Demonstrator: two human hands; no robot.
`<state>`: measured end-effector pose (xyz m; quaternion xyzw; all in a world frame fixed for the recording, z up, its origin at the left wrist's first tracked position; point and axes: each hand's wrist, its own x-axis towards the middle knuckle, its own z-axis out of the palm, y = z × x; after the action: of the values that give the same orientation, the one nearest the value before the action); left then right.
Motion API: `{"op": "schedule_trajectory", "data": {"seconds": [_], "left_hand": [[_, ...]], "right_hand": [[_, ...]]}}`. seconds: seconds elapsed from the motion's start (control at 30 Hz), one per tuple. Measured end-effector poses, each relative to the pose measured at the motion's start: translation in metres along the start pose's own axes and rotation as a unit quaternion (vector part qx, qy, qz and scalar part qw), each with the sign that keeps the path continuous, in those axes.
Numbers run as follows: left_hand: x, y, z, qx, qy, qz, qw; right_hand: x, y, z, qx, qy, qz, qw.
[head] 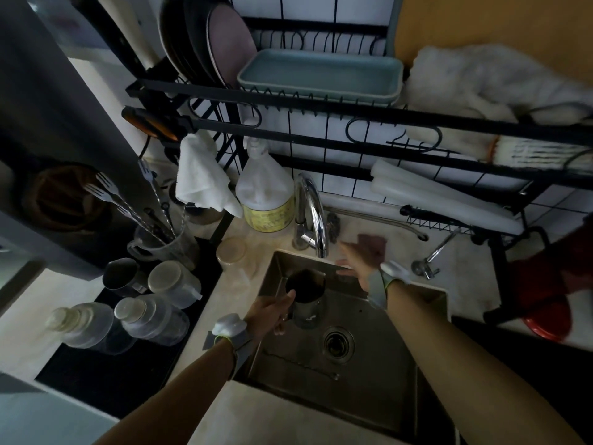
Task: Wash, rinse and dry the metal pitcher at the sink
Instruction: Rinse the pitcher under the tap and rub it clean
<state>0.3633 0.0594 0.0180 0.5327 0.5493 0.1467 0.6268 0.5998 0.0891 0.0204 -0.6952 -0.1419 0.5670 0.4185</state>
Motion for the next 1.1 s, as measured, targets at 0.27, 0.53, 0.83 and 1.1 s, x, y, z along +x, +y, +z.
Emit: {"op": "schedule_trajectory", "data": {"seconds": [0.27, 0.53, 0.83, 1.1], "left_hand": [[-0.037, -0.013, 0.016, -0.160, -0.001, -0.074, 0.984], [-0.059, -0.016, 0.027, -0.171, 0.020, -0.031, 0.985], [-0.066, -0.027, 0.039, 0.065, 0.114, 0.149, 0.980], [-0.055, 0.003, 0.027, -0.091, 0.045, 0.023, 0.995]], "right_hand": [[-0.044, 0.059, -0.005, -0.010, 0.030, -0.003, 0.999], [-0.083, 0.096, -0.014, 0.012, 0.068, 0.001, 0.998], [-0.116, 0.104, -0.043, 0.070, 0.000, 0.049, 0.996], [-0.112, 0.118, -0.048, -0.022, 0.044, -0.046, 0.998]]}}
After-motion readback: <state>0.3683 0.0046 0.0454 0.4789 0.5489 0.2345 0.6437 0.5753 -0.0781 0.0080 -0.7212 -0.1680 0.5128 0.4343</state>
